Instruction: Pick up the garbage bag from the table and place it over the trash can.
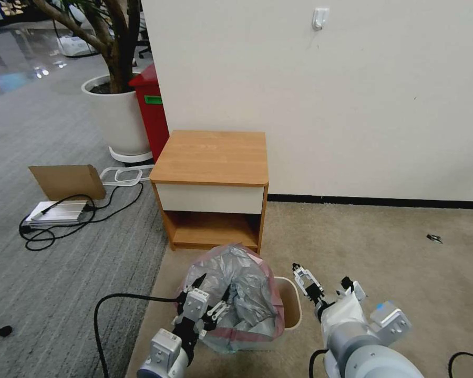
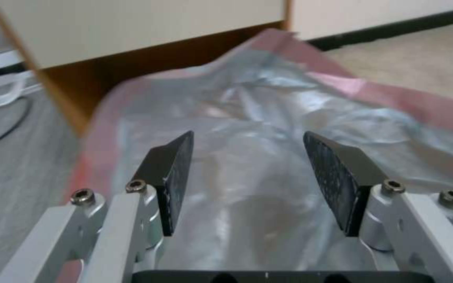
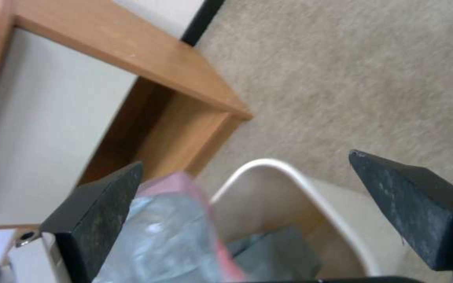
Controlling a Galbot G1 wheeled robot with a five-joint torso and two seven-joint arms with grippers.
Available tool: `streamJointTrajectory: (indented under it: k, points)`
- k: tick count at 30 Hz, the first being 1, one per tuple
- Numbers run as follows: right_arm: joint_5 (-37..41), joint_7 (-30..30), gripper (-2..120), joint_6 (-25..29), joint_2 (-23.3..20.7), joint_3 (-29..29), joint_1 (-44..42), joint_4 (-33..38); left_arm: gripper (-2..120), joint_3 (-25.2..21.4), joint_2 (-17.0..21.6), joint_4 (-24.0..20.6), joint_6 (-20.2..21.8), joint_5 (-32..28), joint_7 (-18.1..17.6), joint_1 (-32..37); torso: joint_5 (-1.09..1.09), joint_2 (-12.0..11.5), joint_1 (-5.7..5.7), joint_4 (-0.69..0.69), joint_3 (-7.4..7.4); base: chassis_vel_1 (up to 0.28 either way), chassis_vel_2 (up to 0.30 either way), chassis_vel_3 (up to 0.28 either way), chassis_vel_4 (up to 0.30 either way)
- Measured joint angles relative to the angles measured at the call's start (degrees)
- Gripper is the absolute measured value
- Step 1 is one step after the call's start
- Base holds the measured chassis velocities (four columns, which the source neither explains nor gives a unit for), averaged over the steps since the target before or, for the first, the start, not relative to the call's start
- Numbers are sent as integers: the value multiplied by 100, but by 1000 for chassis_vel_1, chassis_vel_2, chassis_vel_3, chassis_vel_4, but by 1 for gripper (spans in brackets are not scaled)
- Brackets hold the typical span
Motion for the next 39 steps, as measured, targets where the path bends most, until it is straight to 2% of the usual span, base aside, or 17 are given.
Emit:
streamJointTrajectory:
  k: [2, 6, 21, 27, 39]
  points:
    - [-181, -62, 100, 17, 12, -14, -11, -129, 57, -44, -30, 10, 41, -2, -178, 2, 0, 0, 0, 0, 0, 0, 0, 0, 0]
    - [-309, -121, 100, 24, 58, -48, -14, -213, 59, -113, -64, 41, 57, -6, -284, 6, 0, 0, 0, 0, 0, 0, 0, 0, 0]
    - [-326, -129, 100, 38, 65, -112, 20, -244, 59, -167, -160, 442, 88, -168, -329, -76, 0, 0, 0, 0, 0, 0, 0, 0, 0]
    - [-352, -127, 100, 43, 75, -104, 17, -266, 60, -69, -200, 622, 120, -331, -569, -143, 0, 0, 0, 0, 0, 0, 0, 0, 0]
    - [-419, -125, 100, 54, 93, -125, -13, -284, 57, 28, -243, 828, 252, -610, -678, -270, 0, 0, 0, 0, 0, 0, 0, 0, 0]
